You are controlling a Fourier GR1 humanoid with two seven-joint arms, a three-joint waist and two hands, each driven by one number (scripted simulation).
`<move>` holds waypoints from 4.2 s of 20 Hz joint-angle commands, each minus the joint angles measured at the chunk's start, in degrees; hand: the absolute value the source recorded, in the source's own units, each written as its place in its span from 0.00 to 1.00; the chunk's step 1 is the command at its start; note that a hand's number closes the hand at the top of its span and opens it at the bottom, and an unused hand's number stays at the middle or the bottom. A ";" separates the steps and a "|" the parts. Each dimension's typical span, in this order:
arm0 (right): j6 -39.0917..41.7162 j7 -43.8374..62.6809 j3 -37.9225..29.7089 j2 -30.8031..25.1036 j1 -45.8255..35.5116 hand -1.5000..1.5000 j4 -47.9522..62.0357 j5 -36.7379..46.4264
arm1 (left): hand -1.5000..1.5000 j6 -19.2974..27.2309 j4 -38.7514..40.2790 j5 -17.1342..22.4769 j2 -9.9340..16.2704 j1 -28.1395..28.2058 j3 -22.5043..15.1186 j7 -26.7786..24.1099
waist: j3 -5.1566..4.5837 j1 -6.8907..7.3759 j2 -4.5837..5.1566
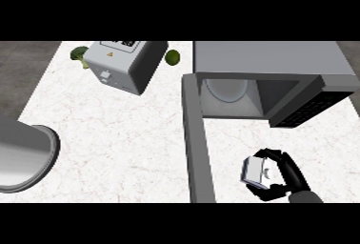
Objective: Pick up the milk, place it into the microwave and close the microwave
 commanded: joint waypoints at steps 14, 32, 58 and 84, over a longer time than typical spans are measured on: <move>5.00 -3.80 -5.85 -0.16 -20.47 1.00 14.25 -5.36 | 0.00 -3.48 1.88 3.57 1.07 -2.05 3.30 0.78 | 0.27 0.42 0.33; 0.63 23.20 -2.73 3.76 -31.03 1.00 -1.43 -5.76 | 0.00 -6.91 5.83 8.58 1.44 -4.01 11.26 3.80 | 0.16 0.10 0.18; -29.92 27.33 -8.92 -1.04 -47.30 0.00 23.70 -0.16 | 0.00 -3.34 10.08 6.78 6.28 -19.36 13.00 11.10 | 0.38 5.40 3.64; -6.48 11.68 -16.07 2.50 -43.59 0.00 27.72 -9.10 | 0.00 -4.67 9.28 -5.33 0.96 -23.44 -0.57 13.84 | 0.29 1.35 1.16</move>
